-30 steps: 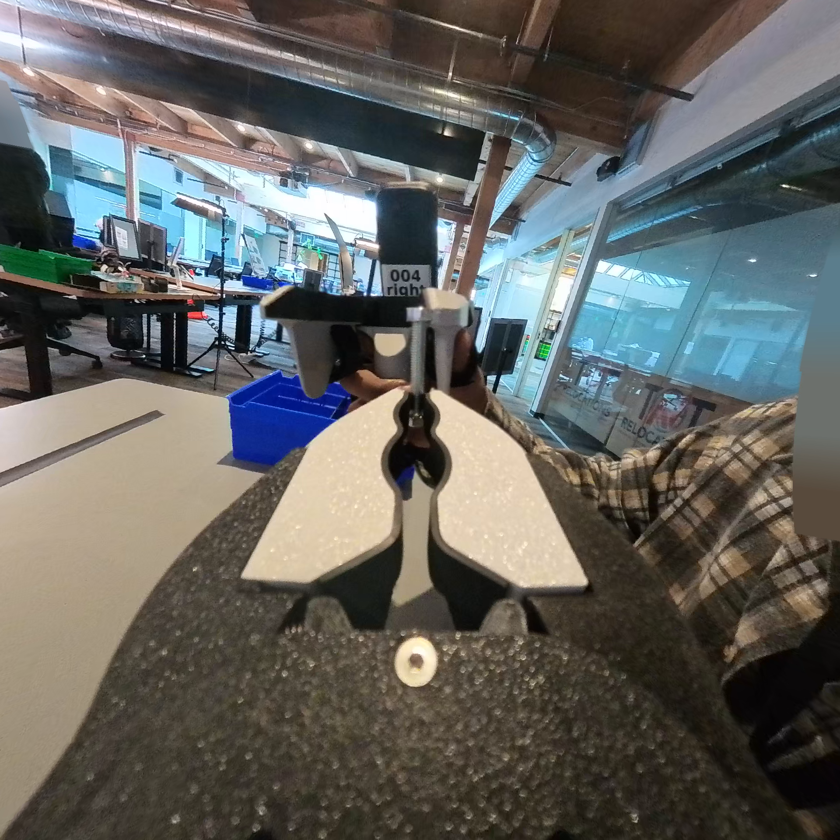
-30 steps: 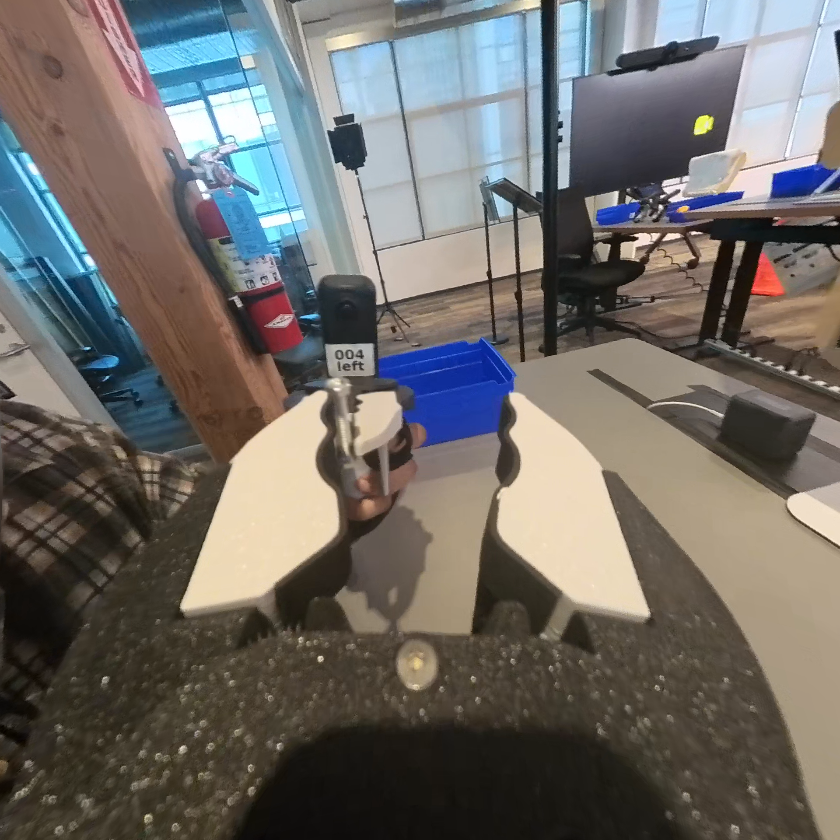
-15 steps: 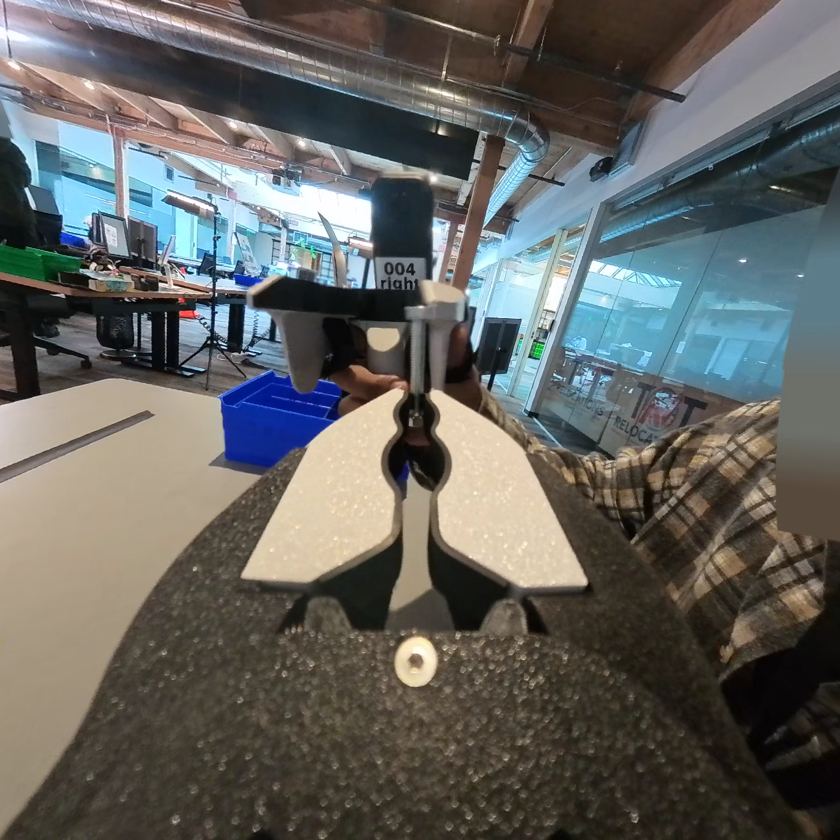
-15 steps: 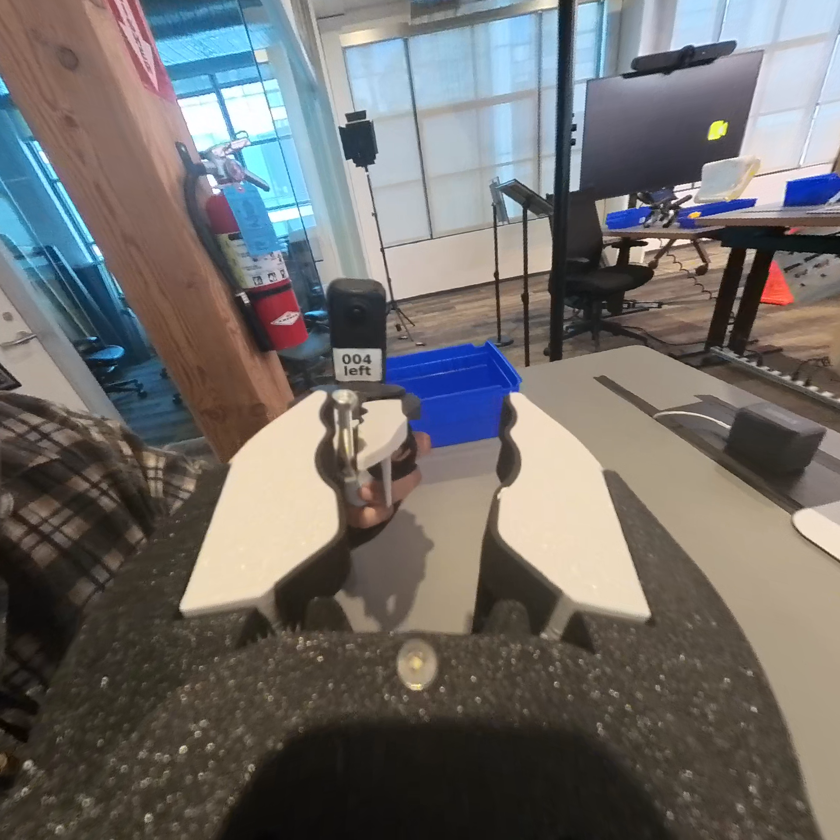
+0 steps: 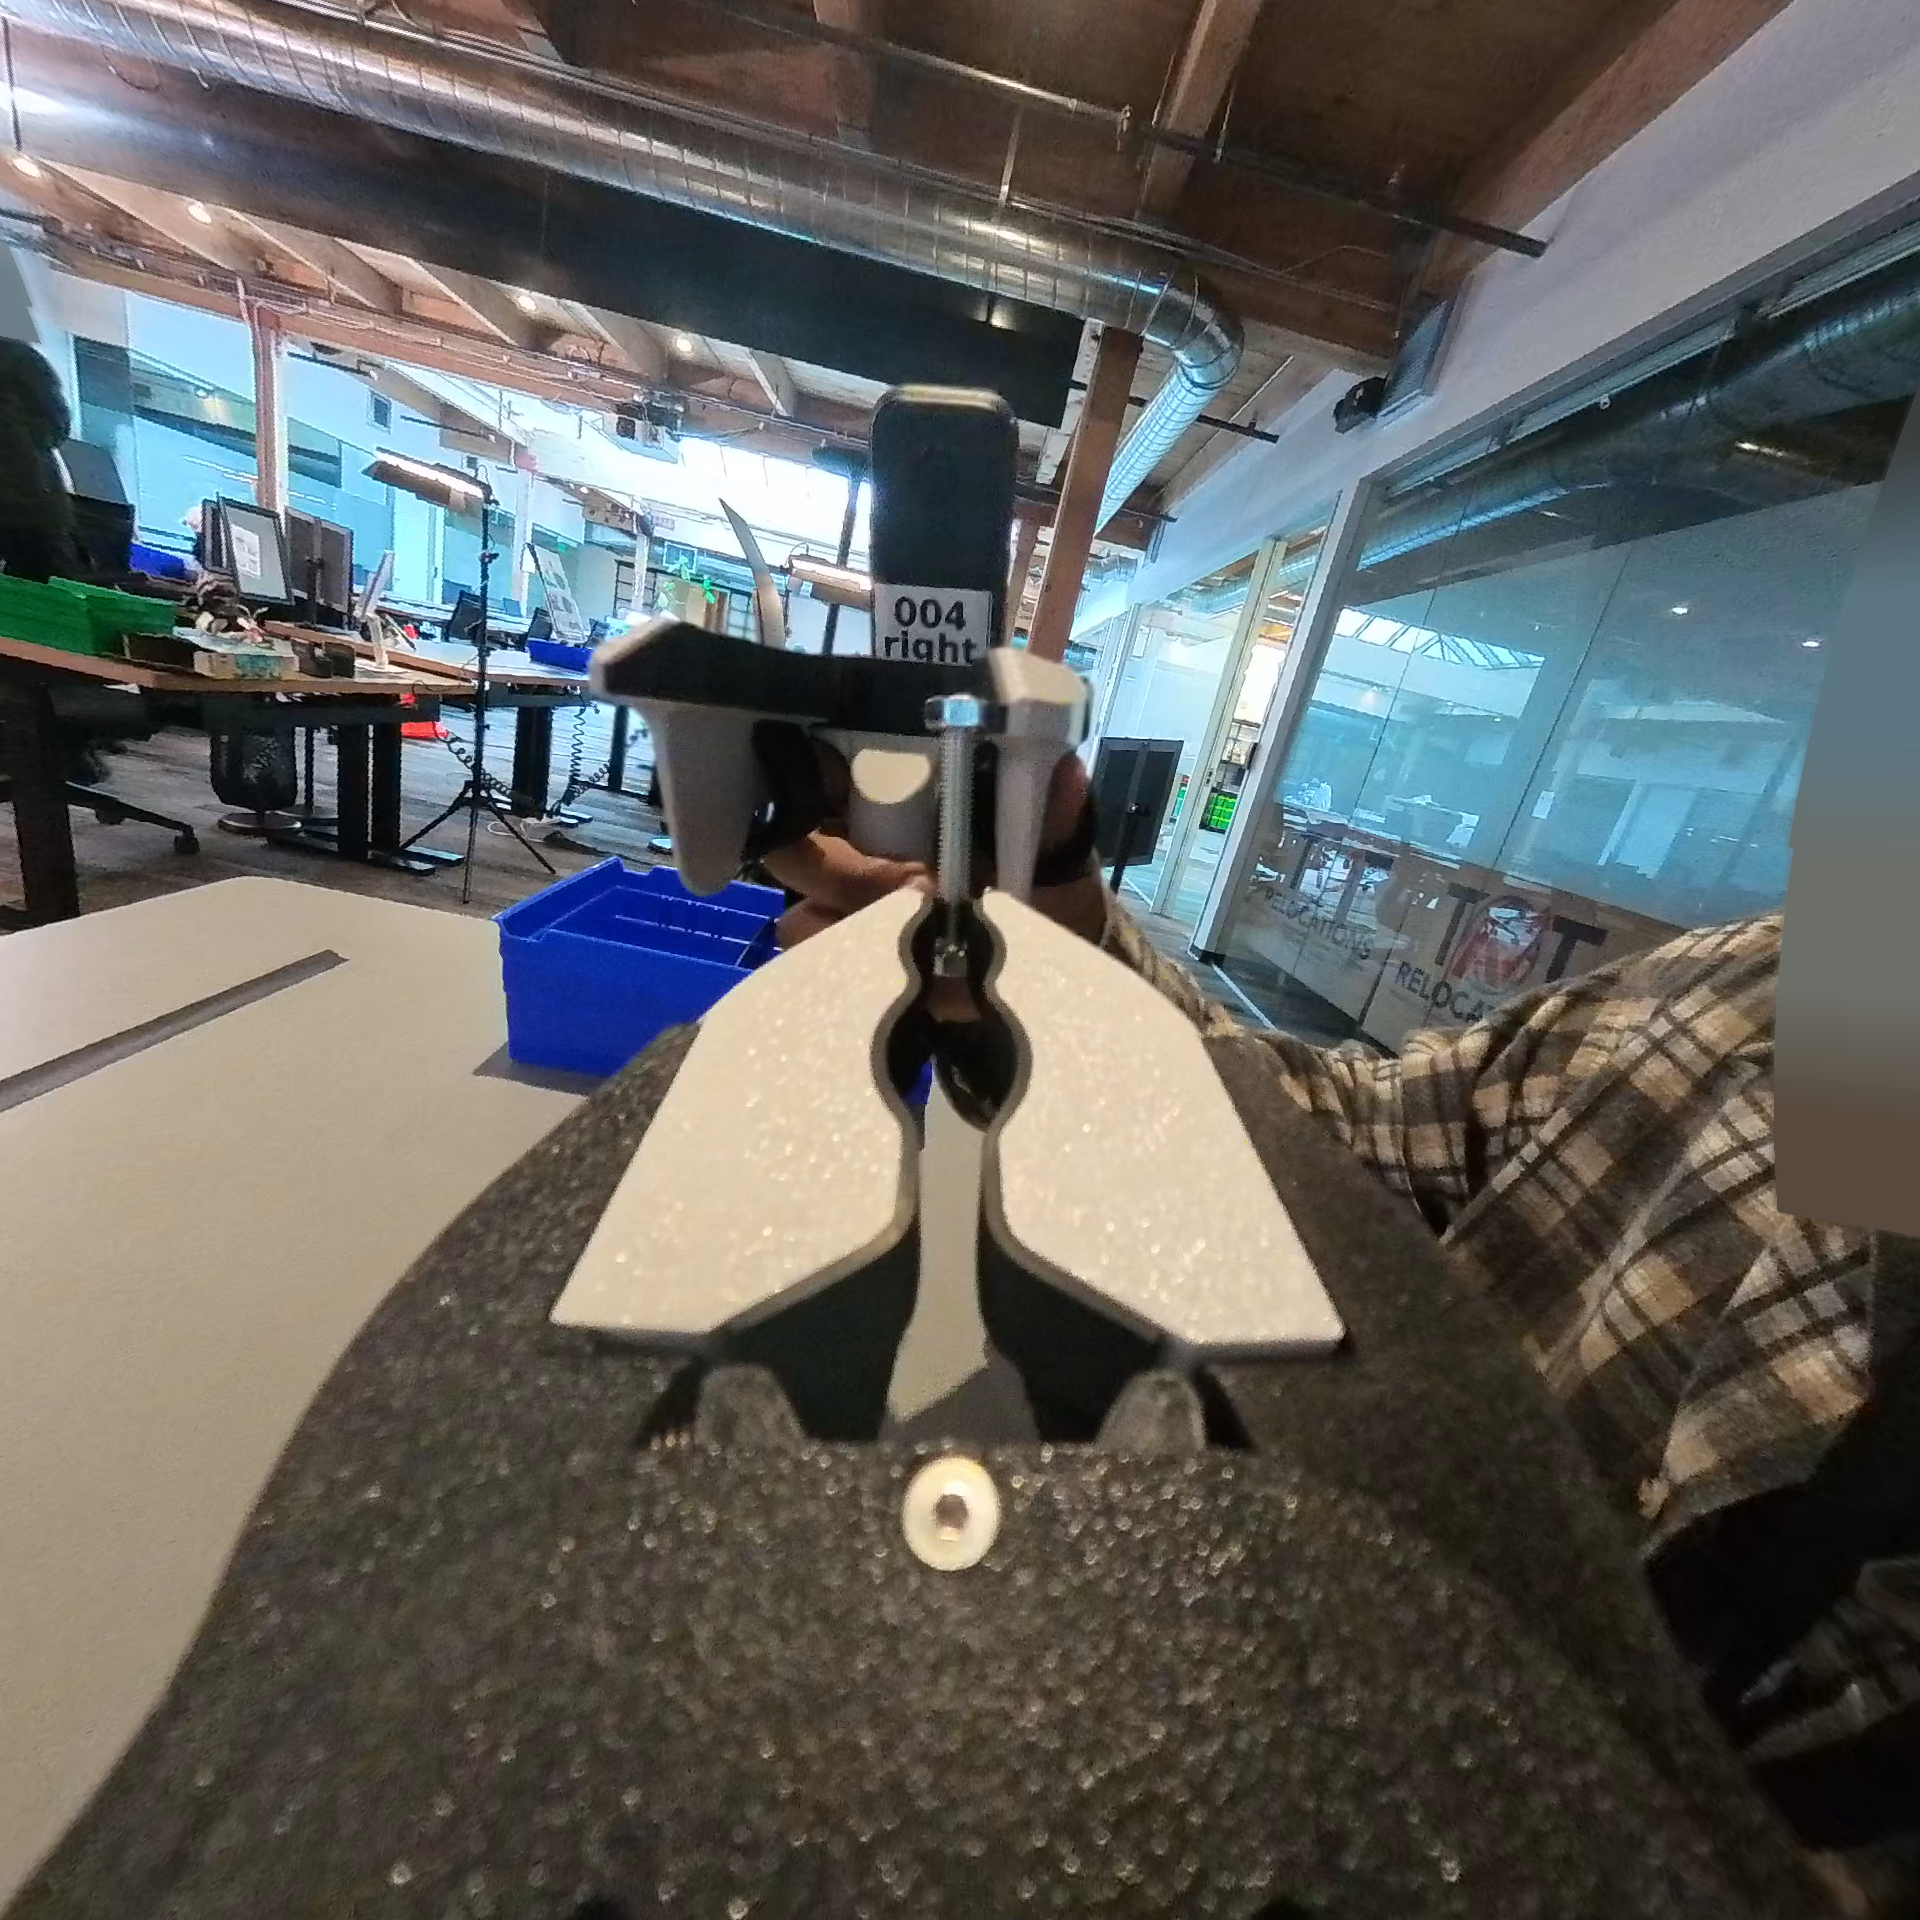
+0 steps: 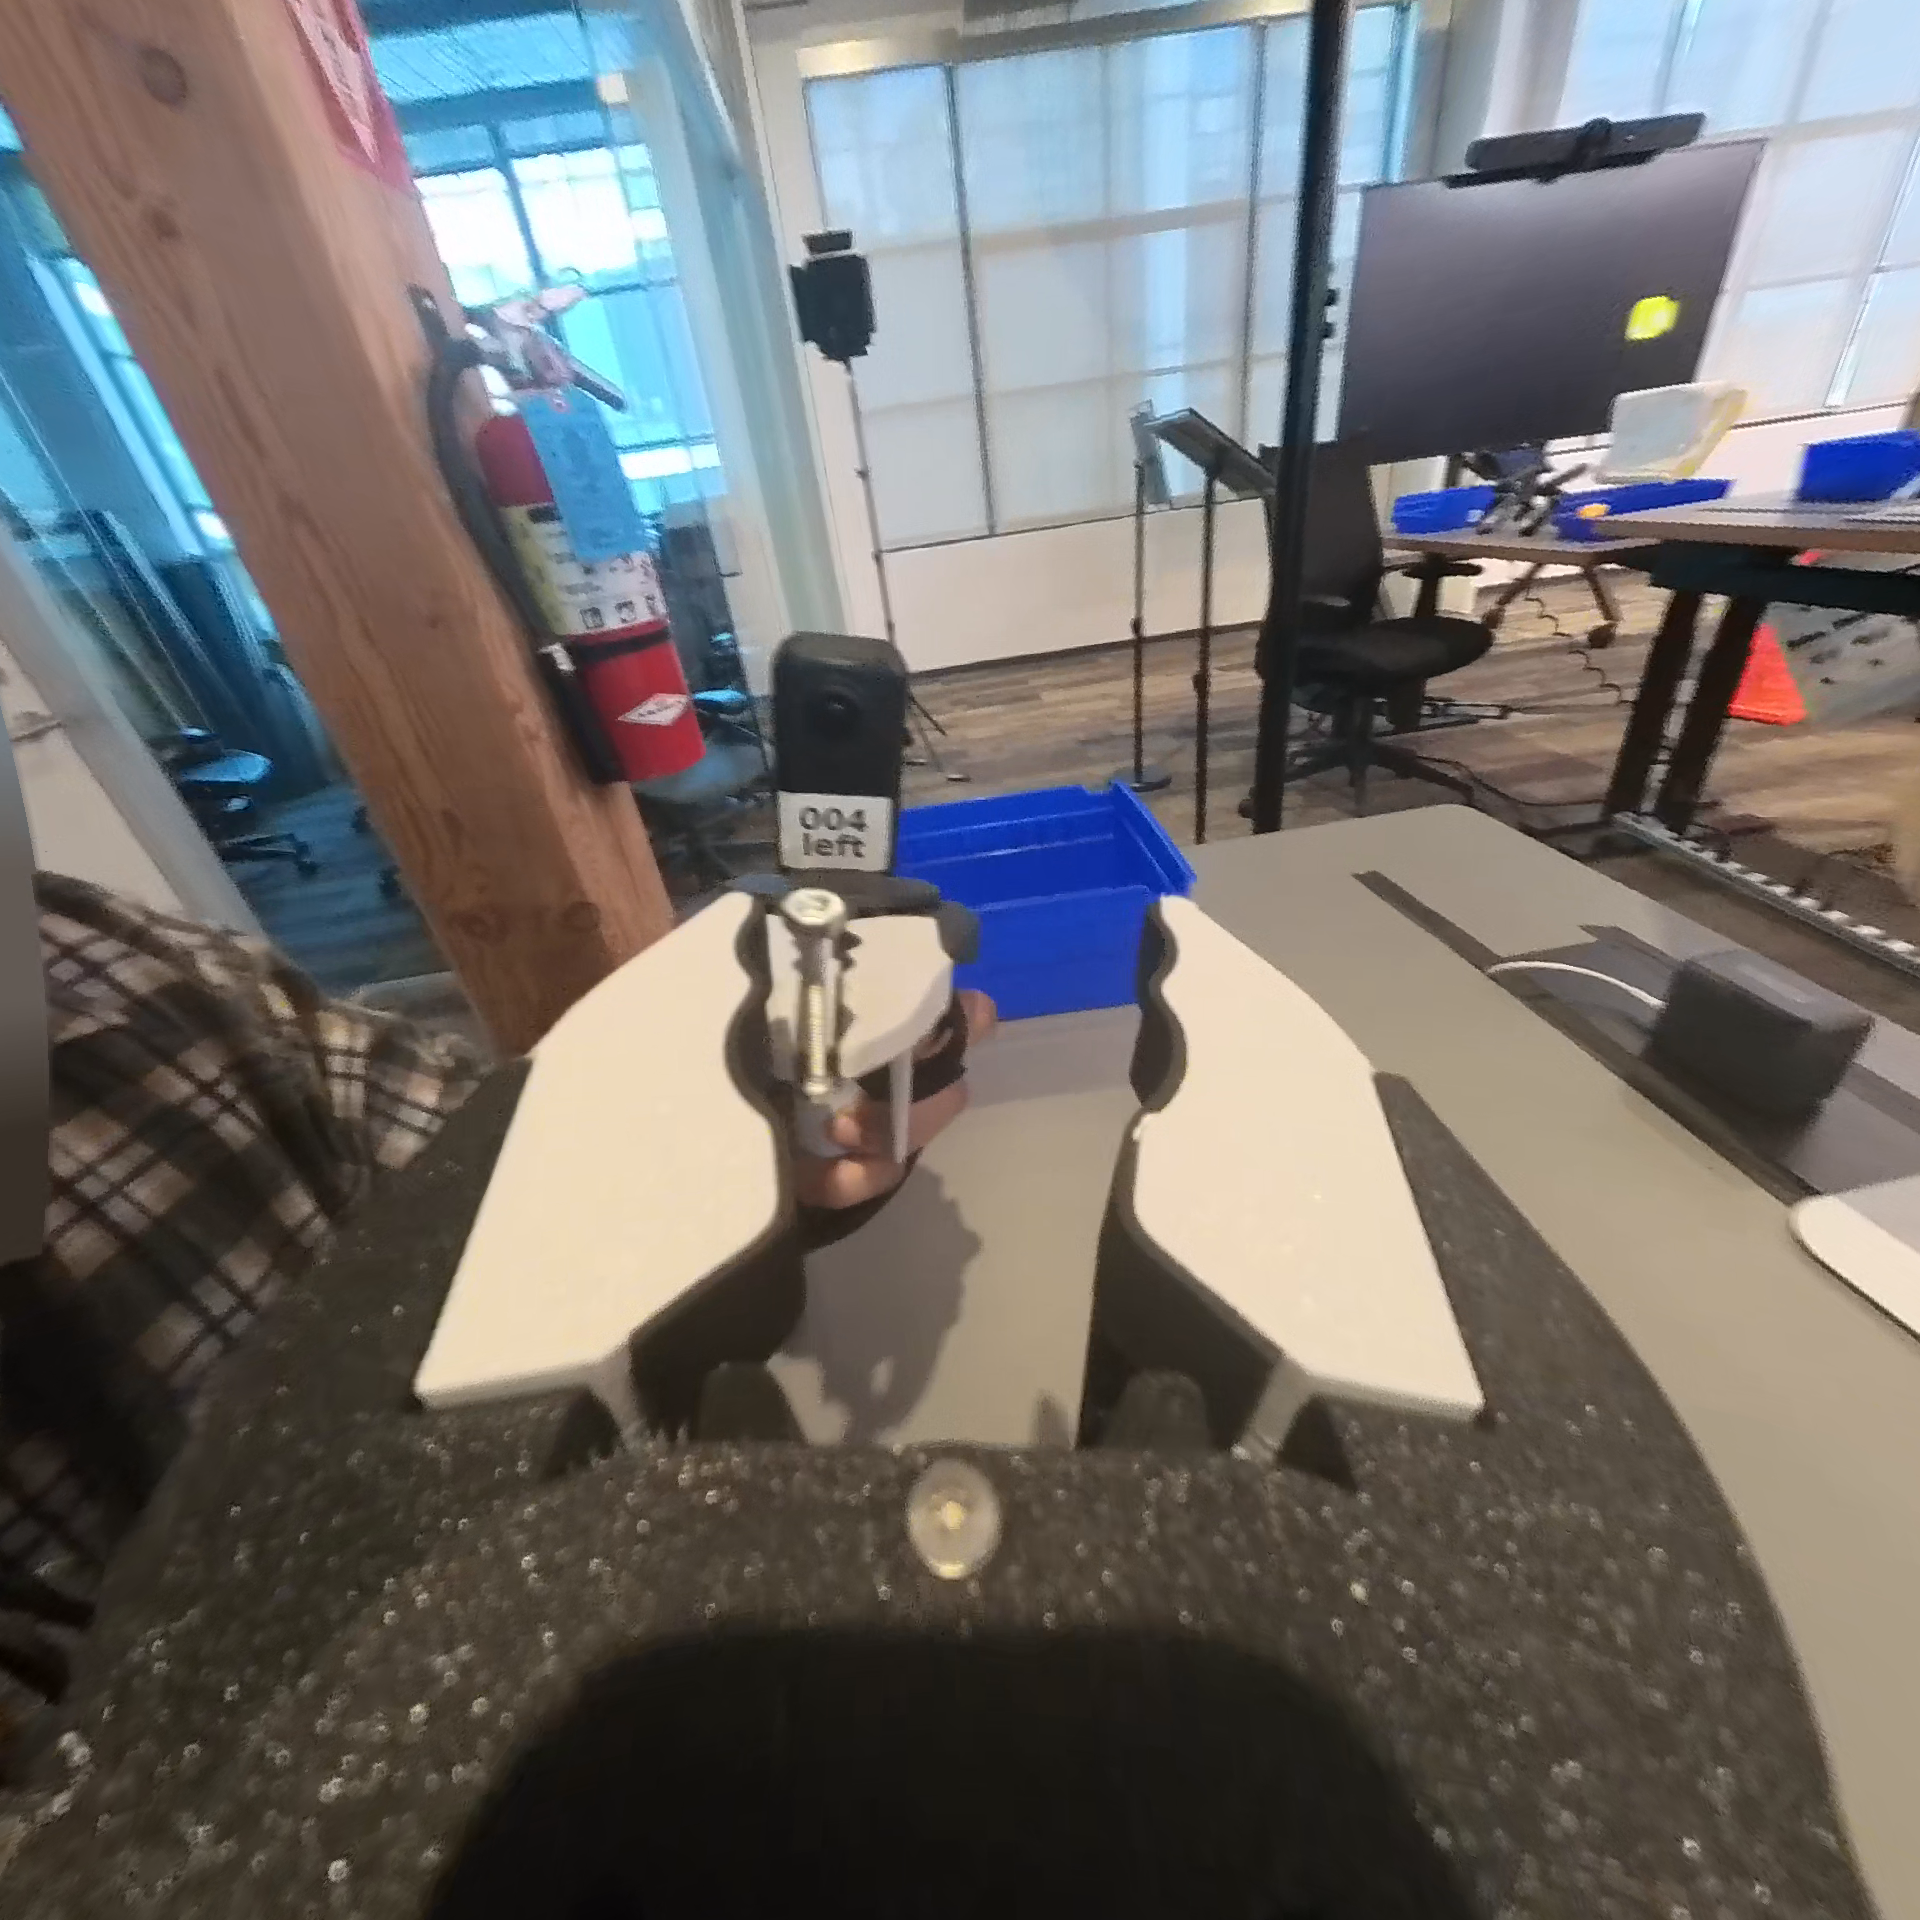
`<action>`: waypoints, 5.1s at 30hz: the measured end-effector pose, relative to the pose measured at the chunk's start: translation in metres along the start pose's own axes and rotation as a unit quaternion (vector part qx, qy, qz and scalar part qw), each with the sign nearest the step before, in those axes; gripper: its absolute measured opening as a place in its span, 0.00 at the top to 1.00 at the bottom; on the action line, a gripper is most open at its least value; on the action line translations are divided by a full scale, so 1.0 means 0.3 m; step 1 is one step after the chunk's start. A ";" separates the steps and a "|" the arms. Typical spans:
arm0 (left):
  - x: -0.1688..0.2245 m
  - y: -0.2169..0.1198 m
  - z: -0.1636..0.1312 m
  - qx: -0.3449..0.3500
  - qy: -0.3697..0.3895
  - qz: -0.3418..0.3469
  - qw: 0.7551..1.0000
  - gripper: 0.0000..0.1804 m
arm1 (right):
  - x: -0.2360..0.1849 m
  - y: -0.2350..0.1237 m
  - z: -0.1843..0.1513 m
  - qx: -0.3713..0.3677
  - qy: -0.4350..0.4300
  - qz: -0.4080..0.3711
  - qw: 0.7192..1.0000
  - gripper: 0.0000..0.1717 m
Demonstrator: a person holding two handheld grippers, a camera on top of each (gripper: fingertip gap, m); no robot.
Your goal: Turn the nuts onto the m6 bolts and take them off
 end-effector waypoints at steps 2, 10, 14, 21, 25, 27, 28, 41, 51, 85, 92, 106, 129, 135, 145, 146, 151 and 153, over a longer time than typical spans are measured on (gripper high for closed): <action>0.003 -0.001 0.000 -0.001 0.003 0.002 1.000 0.98 | 0.012 -0.013 -0.005 -0.001 0.002 -0.007 1.000 0.61; -0.008 0.002 -0.006 -0.001 -0.002 0.003 1.000 0.98 | -0.063 0.019 0.006 0.003 -0.005 0.034 0.999 0.75; -0.005 -0.001 -0.003 0.001 -0.001 0.004 1.000 0.98 | -0.078 0.019 0.017 0.013 0.000 0.065 0.998 0.94; 0.012 -0.001 0.005 0.009 -0.003 -0.013 1.000 0.98 | -0.089 0.010 0.032 0.029 0.005 0.095 0.995 0.94; 0.017 0.003 0.002 0.012 -0.004 -0.020 1.000 0.98 | -0.079 0.006 0.028 0.036 0.013 0.093 0.995 0.88; 0.017 -0.002 0.006 0.018 -0.005 -0.022 1.000 0.98 | -0.065 0.002 0.025 0.031 0.010 0.075 0.997 0.84; 0.018 -0.005 0.008 0.019 -0.004 -0.022 1.000 0.98 | -0.060 -0.002 0.025 0.030 0.010 0.070 0.997 0.83; 0.027 0.008 0.006 0.014 0.001 -0.023 1.000 0.98 | -0.083 0.013 0.042 0.026 0.013 0.077 0.997 0.82; 0.027 0.000 0.011 0.018 -0.001 -0.024 1.000 0.97 | -0.099 0.004 0.046 0.045 0.034 0.120 0.991 0.94; 0.034 -0.009 0.015 0.024 0.005 -0.027 0.999 0.98 | -0.081 -0.052 0.107 0.069 0.011 0.088 0.994 0.94; 0.024 -0.031 -0.007 0.001 0.002 -0.016 1.000 0.97 | 0.148 -0.640 -0.021 -0.195 -0.071 -0.231 0.951 0.94; -0.007 0.091 -0.077 -0.049 -0.018 -0.018 0.998 0.97 | 0.122 -1.361 -0.554 -0.397 0.116 -0.391 0.822 0.79; 0.028 0.255 -0.156 -0.084 -0.042 -0.053 0.994 0.87 | -0.135 -0.345 0.003 -0.018 0.011 -0.040 0.999 0.97; 0.030 0.158 -0.160 -0.081 -0.067 -0.028 0.994 0.74 | 0.405 -0.927 -0.151 -0.307 0.001 -0.333 0.891 0.97; 0.022 0.049 -0.127 -0.072 -0.061 0.023 0.995 0.75 | 0.593 -1.340 -0.670 -0.545 0.188 -0.355 0.736 0.94; 0.020 0.047 -0.123 -0.070 -0.061 0.025 0.995 0.75 | 0.594 -1.345 -0.683 -0.550 0.193 -0.354 0.731 0.89; 0.015 0.054 -0.122 -0.070 -0.061 0.024 0.995 0.75 | 0.607 -1.376 -0.583 -0.538 0.182 -0.367 0.737 0.78; 0.013 0.057 -0.127 -0.072 -0.063 0.022 0.995 0.75 | 0.597 -1.447 -0.501 -0.538 0.189 -0.389 0.723 0.72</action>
Point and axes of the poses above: each gripper's, where its closed fingertips meet, y out along the fingers, z out of its top, x = y × z across the jaws, the point moved 2 cm from there along -y, back along the fingers, and after that the axes turned 14 degrees about -y, right-handed, at the moved point
